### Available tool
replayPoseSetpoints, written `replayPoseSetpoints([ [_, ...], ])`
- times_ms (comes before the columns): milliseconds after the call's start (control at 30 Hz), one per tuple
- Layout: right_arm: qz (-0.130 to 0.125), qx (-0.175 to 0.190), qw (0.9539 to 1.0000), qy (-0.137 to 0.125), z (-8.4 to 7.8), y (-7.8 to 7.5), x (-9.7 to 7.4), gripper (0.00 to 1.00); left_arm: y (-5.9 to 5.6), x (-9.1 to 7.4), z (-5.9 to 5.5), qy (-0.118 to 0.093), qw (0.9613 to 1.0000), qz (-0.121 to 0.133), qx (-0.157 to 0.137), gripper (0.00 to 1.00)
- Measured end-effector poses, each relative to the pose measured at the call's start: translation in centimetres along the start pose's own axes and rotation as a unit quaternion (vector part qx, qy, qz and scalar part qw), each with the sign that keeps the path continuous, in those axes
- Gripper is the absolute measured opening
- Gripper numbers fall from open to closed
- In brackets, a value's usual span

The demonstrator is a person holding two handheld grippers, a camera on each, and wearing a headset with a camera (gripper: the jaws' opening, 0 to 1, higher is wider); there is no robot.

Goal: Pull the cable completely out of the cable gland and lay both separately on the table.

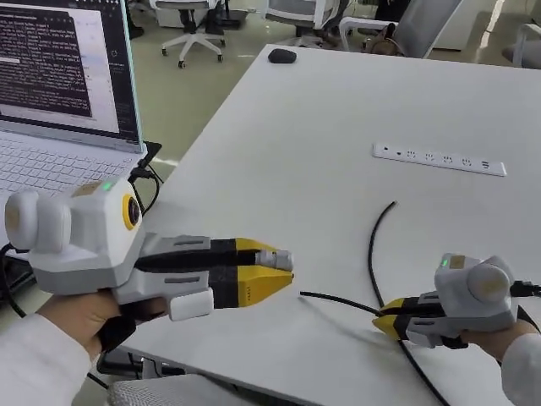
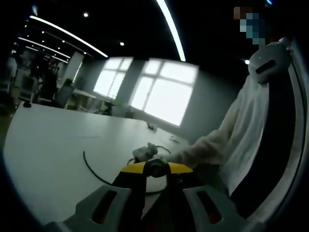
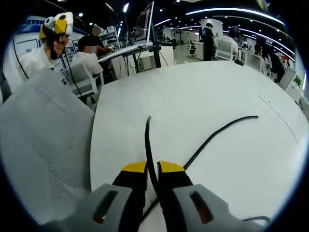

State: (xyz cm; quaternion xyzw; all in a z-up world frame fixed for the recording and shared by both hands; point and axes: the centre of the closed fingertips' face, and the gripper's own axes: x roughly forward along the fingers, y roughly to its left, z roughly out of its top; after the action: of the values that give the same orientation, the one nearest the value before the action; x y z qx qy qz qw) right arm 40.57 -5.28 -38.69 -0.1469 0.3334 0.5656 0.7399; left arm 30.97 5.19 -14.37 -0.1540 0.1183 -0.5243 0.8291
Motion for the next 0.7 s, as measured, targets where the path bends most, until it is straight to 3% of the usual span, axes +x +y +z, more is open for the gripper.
replayPoseSetpoints([
  [400, 0.003, 0.027, 0.9996, 0.004, -1.2, 0.0, 1.0, 0.08, 1.1, 0.9, -0.3, 0.002, 0.9999, -0.003, -0.013, 0.17],
  [700, -0.005, 0.04, 0.9992, 0.001, -1.4, -0.3, 0.8, 0.12, 1.6, 1.6, -0.5, 0.006, 0.9998, -0.011, -0.018, 0.17],
])
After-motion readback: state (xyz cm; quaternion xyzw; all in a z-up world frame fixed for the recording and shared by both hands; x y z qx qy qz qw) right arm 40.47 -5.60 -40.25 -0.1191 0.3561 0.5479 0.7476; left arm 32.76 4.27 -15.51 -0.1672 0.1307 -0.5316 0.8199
